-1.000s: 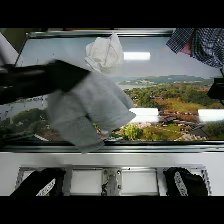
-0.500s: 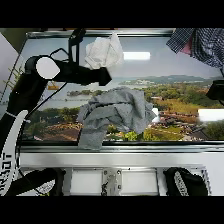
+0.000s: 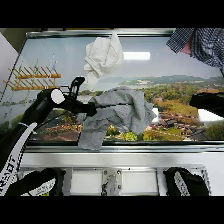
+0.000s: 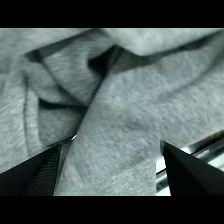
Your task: Fold the clothes and pants, and hang the long-sleeved shirts on hangers.
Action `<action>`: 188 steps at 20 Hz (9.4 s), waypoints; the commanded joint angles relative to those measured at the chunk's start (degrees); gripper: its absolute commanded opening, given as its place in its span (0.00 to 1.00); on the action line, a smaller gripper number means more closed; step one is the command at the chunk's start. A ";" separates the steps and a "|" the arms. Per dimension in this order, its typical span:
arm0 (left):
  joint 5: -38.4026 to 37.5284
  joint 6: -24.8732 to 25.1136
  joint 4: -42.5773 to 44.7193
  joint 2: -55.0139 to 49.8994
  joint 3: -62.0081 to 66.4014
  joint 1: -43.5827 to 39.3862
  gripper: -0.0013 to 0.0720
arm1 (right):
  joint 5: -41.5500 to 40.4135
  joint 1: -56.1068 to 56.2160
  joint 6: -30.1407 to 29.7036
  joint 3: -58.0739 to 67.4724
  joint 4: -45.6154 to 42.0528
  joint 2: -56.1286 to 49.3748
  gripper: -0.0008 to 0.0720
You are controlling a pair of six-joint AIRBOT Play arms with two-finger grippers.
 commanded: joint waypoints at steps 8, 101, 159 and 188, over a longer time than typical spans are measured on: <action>2.84 12.52 0.35 -10.56 4.39 -7.19 0.46 | 3.02 -0.02 1.01 -5.66 1.27 -6.73 0.51; 9.05 -58.14 31.28 -10.97 14.82 -26.56 0.53 | -7.02 30.91 21.92 9.70 1.03 -24.39 0.04; 4.28 -39.04 22.29 -5.42 14.80 -18.12 0.05 | 9.75 35.89 2.40 43.34 -12.00 -62.97 0.69; -11.26 -25.57 15.21 0.94 14.40 -14.49 0.05 | 28.98 50.36 36.02 18.12 -29.57 -20.41 0.05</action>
